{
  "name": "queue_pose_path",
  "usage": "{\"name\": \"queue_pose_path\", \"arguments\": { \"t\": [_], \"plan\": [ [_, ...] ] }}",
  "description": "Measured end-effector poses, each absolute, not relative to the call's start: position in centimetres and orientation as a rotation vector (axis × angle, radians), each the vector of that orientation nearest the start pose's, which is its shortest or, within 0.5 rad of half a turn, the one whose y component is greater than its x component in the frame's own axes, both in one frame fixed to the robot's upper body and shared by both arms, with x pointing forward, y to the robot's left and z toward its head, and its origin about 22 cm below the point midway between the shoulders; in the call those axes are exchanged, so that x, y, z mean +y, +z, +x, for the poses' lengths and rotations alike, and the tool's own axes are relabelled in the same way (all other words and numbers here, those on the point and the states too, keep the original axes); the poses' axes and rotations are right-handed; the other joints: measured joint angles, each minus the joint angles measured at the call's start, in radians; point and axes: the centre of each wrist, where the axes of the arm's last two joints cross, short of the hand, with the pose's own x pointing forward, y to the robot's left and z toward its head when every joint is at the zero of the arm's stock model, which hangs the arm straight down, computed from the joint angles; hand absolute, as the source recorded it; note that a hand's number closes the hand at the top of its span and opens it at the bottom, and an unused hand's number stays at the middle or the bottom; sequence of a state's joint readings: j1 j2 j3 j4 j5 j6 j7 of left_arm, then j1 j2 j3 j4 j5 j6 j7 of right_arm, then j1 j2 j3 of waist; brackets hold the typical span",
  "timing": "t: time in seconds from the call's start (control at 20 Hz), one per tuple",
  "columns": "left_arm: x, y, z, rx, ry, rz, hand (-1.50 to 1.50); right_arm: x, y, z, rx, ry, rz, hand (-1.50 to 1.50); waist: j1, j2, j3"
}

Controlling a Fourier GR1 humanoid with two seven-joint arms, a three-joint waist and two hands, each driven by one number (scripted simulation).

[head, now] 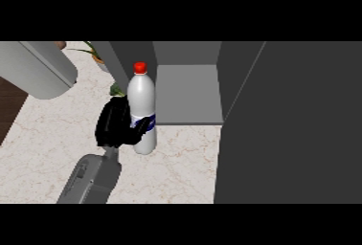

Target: Pick up the bottled water, place it into the cabinet and close the cabinet

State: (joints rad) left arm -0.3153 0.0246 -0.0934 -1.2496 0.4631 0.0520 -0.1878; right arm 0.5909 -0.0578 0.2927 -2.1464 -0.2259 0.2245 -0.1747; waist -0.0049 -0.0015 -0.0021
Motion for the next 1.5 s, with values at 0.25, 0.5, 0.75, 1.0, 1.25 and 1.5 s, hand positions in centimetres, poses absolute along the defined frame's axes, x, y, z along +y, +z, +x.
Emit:
{"name": "queue_pose_path", "arguments": {
  "t": [0.25,0.5,0.75,1.0,1.25,1.5],
  "plan": [
    [17.8,0.6,31.5,-1.638,0.231,-0.263,1.5,-21.2,4.5,10.6,-1.772,-0.02,0.441,-1.5,0.001,0.0,-0.003],
    [17.5,0.8,31.6,-1.647,0.198,-0.125,1.5,-21.2,4.5,11.0,-1.777,-0.019,0.452,-1.5,-0.006,-0.002,-0.001],
    [17.2,1.0,31.5,-1.648,0.182,-0.01,1.5,-21.4,4.4,11.4,-1.771,-0.011,0.465,-1.5,-0.016,-0.004,0.0],
    [17.0,1.0,31.3,-1.652,0.179,0.096,1.5,-21.0,4.3,11.6,-1.765,-0.009,0.489,-1.5,-0.03,-0.005,0.001],
    [16.9,1.1,31.1,-1.641,0.188,0.192,1.5,-21.1,4.4,11.8,-1.766,0.006,0.499,-1.5,-0.046,-0.006,0.002],
    [17.0,1.1,30.8,-1.648,0.152,0.288,1.5,-21.1,4.1,12.1,-1.763,0.021,0.518,-1.5,-0.063,-0.005,0.005]
  ]
}}
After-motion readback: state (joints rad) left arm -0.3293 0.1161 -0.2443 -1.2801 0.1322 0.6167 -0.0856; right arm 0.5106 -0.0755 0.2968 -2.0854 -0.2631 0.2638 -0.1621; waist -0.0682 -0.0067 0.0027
